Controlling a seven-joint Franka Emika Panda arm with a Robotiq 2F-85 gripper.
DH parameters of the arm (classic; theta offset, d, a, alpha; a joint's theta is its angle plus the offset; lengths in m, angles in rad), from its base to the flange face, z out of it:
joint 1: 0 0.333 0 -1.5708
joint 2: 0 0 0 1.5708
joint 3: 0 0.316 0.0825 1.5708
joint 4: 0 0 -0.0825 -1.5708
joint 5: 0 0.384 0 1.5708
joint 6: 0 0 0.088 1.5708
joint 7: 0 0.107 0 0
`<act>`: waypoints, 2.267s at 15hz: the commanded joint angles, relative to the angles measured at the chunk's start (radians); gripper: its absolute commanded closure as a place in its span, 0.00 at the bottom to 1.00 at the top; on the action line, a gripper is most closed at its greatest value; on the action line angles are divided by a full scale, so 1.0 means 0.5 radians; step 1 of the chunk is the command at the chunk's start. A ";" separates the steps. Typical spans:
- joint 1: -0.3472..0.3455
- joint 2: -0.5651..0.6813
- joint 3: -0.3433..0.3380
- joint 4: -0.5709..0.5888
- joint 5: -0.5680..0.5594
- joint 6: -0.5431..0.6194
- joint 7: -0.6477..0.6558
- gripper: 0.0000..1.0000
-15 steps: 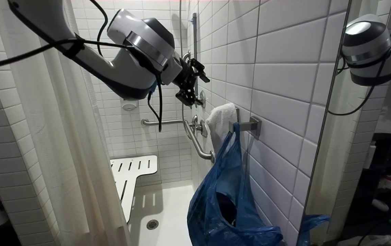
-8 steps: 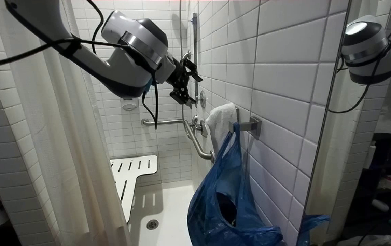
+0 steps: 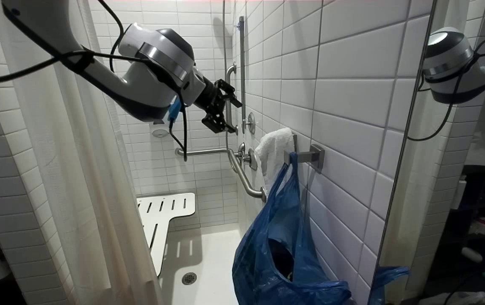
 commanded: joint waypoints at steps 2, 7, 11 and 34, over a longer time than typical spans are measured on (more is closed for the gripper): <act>-0.008 0.073 0.087 0.006 -0.033 -0.157 0.036 0.00; -0.002 0.167 0.106 0.031 0.015 -0.266 0.022 0.00; -0.004 0.238 0.088 0.077 0.101 -0.386 0.010 0.00; 1.186 0.445 -1.197 0.590 0.128 -0.612 0.023 0.00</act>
